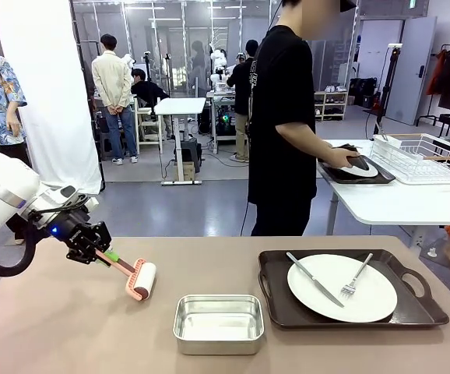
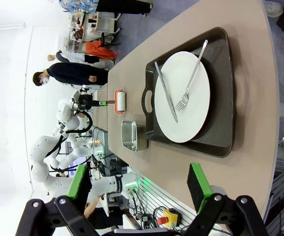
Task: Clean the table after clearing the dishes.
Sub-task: When the left (or right) Handle tray is removed, use the left hand (or right hand) to clean the left (or right) side of the table with the Lint Roller.
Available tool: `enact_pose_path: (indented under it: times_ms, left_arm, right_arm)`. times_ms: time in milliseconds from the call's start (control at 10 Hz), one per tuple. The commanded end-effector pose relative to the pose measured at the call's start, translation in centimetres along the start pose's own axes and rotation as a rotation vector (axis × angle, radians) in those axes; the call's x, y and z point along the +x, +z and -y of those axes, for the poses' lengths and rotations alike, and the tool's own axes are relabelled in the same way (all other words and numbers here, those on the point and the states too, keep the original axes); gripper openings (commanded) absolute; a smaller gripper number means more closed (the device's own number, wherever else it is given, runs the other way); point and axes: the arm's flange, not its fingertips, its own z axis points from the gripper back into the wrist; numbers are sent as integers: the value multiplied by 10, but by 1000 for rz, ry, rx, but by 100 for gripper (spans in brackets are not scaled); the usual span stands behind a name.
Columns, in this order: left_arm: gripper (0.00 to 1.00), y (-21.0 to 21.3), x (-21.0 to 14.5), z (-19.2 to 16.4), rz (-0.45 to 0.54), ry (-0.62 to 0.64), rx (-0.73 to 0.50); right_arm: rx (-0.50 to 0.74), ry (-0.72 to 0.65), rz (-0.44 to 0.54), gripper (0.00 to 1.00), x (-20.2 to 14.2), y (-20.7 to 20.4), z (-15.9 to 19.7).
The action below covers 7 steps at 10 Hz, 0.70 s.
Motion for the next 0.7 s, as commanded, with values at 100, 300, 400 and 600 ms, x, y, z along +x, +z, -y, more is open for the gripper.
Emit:
enact_pose_path:
  times_ms: [100, 300, 400, 600]
  left_arm:
    - [21, -6, -6, -32, 35, 7, 32]
    - [21, -6, -9, -52, 38, 4, 59]
    - [21, -2, -9, -61, 25, -24, 73]
    - [21, 10, -6, -84, 33, -10, 128]
  right_arm:
    - [-2, -8, 4, 100, -1, -1, -4]
    - [-2, -8, 4, 100, -1, -1, -4]
    - [-2, -8, 4, 100, -1, -1, -4]
    - [-2, -8, 4, 100, -1, -1, -4]
